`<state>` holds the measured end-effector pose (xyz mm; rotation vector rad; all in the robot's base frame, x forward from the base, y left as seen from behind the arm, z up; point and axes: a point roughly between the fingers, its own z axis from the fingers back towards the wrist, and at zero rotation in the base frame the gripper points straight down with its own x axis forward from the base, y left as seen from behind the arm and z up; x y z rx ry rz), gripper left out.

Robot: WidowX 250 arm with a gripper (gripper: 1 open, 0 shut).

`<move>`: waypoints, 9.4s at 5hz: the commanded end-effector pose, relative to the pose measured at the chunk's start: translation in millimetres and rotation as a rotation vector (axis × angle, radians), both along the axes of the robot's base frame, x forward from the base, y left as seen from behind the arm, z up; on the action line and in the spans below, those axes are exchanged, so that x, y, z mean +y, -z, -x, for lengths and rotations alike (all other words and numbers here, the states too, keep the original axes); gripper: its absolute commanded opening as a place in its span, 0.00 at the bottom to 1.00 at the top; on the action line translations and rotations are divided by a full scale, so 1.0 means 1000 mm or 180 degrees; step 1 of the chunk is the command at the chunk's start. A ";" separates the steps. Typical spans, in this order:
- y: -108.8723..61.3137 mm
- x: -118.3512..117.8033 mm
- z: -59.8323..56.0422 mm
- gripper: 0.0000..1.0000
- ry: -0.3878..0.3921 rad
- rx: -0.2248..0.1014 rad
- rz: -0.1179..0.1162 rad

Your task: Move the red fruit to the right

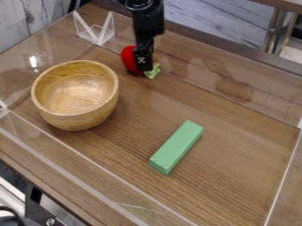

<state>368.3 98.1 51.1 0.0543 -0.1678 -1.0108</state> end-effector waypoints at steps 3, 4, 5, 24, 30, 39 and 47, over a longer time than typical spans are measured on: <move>0.003 0.019 -0.003 0.00 -0.0056 -0.0189 -0.0011; 0.011 0.028 -0.002 0.00 -0.0059 -0.0183 -0.0010; -0.013 0.026 0.000 0.00 -0.0164 -0.0307 -0.0042; -0.047 -0.158 0.046 0.00 -0.0835 -0.0745 0.0731; -0.021 -0.222 0.074 1.00 -0.0610 -0.0317 0.1112; -0.025 -0.205 0.070 1.00 -0.1161 -0.0060 0.0940; -0.059 -0.150 0.048 1.00 -0.1906 -0.0292 0.0863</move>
